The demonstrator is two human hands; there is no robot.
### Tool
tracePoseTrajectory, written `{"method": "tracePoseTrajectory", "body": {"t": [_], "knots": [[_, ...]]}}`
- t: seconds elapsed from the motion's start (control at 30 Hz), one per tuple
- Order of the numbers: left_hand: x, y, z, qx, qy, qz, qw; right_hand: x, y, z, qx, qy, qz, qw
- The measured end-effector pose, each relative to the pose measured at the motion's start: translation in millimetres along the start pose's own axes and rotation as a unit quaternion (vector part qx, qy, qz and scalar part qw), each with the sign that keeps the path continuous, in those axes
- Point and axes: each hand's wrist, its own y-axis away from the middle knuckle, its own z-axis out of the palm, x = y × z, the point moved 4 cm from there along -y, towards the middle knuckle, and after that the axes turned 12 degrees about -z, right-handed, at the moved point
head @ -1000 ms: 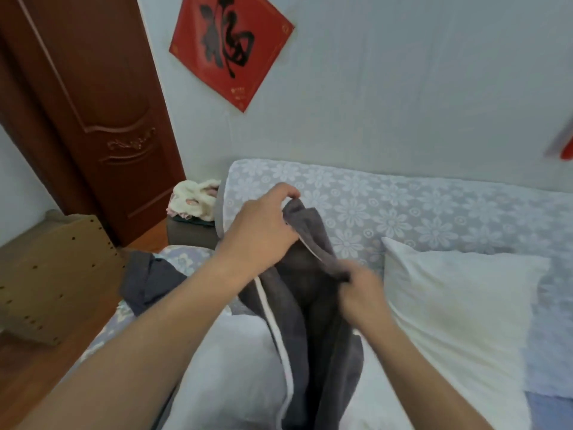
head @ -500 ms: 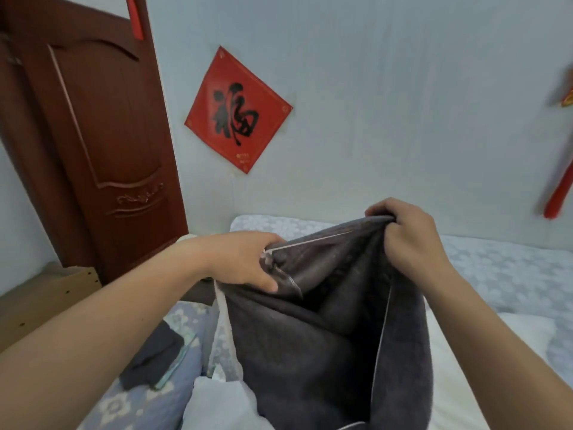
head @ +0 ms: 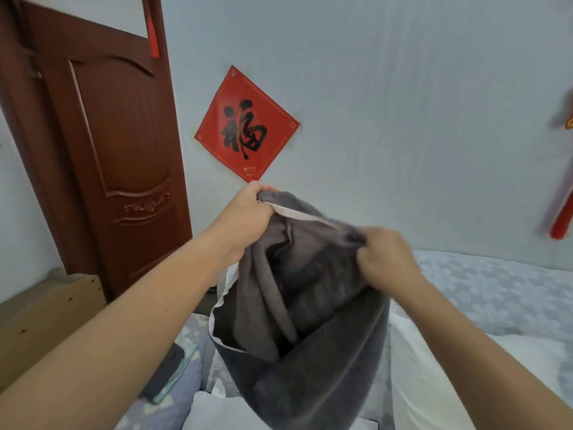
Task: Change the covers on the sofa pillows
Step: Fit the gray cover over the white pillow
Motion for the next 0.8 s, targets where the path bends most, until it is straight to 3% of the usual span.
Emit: {"method": "tracePoseTrajectory", "body": {"t": [0.1, 0.17, 0.2, 0.27, 0.33, 0.4, 0.47, 0.53, 0.57, 0.63, 0.7, 0.73, 0.8], "knots": [[-7, 6, -1, -0.135, -0.114, -0.033, 0.984, 15, -19, -34, 0.089, -0.068, 0.061, 0.992], [-17, 11, 1, -0.205, -0.247, -0.075, 0.944, 7, -25, -41, 0.094, -0.113, 0.06, 0.987], [-22, 13, 4, -0.193, -0.335, -0.07, 0.92, 0, -27, -41, 0.097, -0.123, 0.048, 0.987], [-28, 3, 8, -0.094, -0.427, -0.029, 0.899, -11, -30, -42, 0.118, -0.126, 0.025, 0.985], [-26, -10, 3, 0.024, -0.389, 0.023, 0.92, -16, -30, -46, 0.137, -0.146, 0.011, 0.98], [-23, -15, -5, 0.06, -0.268, 0.031, 0.961, -16, -27, -45, 0.121, -0.173, -0.008, 0.978], [-19, -15, -7, 0.01, -0.071, -0.007, 0.997, -20, -17, -44, 0.056, -0.159, -0.052, 0.984], [-12, -6, -1, -0.074, 0.095, -0.055, 0.991, -19, -9, -33, -0.043, -0.07, -0.081, 0.993], [-9, -3, 3, -0.102, 0.122, -0.062, 0.985, -15, -7, -28, -0.079, -0.003, -0.079, 0.994], [-3, 3, 11, -0.134, 0.099, -0.056, 0.984, -5, -11, -25, -0.076, 0.082, -0.056, 0.992], [-5, 7, 17, -0.186, 0.037, -0.045, 0.981, 3, -17, -31, -0.039, 0.058, -0.004, 0.998], [-6, 12, 21, -0.225, -0.015, -0.042, 0.973, 6, -19, -32, -0.033, 0.023, 0.018, 0.999], [-16, 21, 29, -0.264, -0.234, -0.027, 0.935, 3, -23, -32, -0.034, -0.061, 0.041, 0.997]]}}
